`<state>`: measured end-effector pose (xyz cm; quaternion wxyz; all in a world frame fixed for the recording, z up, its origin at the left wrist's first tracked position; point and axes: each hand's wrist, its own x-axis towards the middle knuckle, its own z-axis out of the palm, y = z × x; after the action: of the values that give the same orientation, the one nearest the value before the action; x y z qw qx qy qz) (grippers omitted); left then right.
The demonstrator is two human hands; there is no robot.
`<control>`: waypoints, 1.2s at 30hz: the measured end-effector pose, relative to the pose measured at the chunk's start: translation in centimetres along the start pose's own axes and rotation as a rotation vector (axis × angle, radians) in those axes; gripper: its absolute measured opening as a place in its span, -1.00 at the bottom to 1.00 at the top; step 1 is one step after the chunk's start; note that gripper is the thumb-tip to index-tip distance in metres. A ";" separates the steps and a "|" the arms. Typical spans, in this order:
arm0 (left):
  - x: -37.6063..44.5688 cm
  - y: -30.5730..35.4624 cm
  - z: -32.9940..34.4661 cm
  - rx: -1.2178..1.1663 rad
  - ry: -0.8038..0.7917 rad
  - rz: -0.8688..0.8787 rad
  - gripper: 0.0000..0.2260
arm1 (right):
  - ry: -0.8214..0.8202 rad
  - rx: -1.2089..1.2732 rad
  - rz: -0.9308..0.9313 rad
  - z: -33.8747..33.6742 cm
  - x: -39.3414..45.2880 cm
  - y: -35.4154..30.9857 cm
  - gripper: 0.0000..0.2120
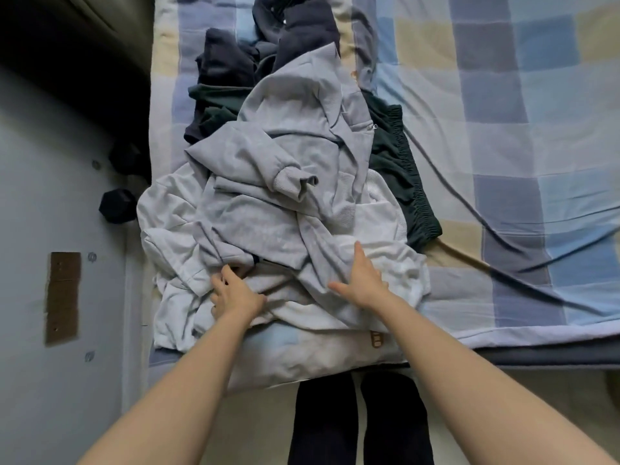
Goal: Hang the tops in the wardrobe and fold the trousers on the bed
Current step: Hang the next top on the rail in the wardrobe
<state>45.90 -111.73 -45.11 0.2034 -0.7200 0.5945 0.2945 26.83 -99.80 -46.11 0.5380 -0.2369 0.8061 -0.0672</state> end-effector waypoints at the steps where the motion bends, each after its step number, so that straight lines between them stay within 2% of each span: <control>1: 0.7 -0.8 0.0 -0.023 -0.049 -0.021 -0.18 | -0.011 -0.021 0.032 0.4 -0.2 -0.2 -0.12; 2: 1.2 -1.6 0.0 -0.046 -0.060 -0.013 -0.25 | -0.004 -0.047 0.045 0.5 -0.4 -0.4 -0.28; 4: 1.5 -2.8 -0.5 -0.085 0.050 0.062 -0.59 | 0.027 -0.004 0.001 0.1 -1.4 -1.2 -0.61; 5: 1.2 -3.1 -1.0 -0.130 0.114 0.098 -0.70 | 0.047 0.060 -0.049 -0.4 -2.4 -1.8 -0.68; 8: -0.3 -3.1 -2.7 -0.336 0.179 0.168 -0.80 | 0.152 0.160 -0.158 -2.7 -5.5 -3.4 -0.67; 12: -4.2 -0.8 -6.6 -0.672 0.191 0.197 -0.90 | 0.319 0.272 -0.243 -7.0 -10.6 -5.2 -0.81; 16: -8.6 2.7 -11.7 -0.867 0.126 0.316 -0.88 | 0.485 0.364 -0.321 -11.3 -15.9 -6.4 -0.73; 22: -16.9 6.7 -20.7 -0.981 0.121 0.510 -0.83 | 0.723 0.536 -0.327 -17.4 -23.8 -7.1 -0.81; 26: -23.6 9.0 -26.1 -1.024 0.027 0.682 -0.70 | 0.818 0.500 -0.216 -19.6 -28.1 -6.5 -0.57; 28: -27.3 10.2 -28.5 -1.037 -0.036 0.772 -0.78 | 0.830 0.422 -0.208 -19.1 -30.7 -6.3 -0.57; 31: -31.7 12.1 -30.8 -1.049 -0.135 0.885 -0.92 | 0.682 0.332 -0.159 -17.9 -33.5 -6.3 -0.73; 32: -33.3 12.7 -31.2 -1.041 -0.170 0.921 -0.90 | 0.589 0.359 -0.140 -17.4 -34.6 -6.3 -0.69; 34: -35.9 13.7 -31.6 -1.011 -0.212 0.991 -0.85 | 0.393 0.498 -0.079 -16.9 -36.9 -6.3 -0.47; 36: -37.9 14.5 -31.5 -0.970 -0.238 1.057 -0.86 | 0.192 0.815 -0.089 -16.9 -38.8 -5.8 -0.39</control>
<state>32.92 -107.12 4.37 -0.2449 -0.3087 0.6395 0.6601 25.42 -89.74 -4.67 0.5066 -0.0317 0.7492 -0.4255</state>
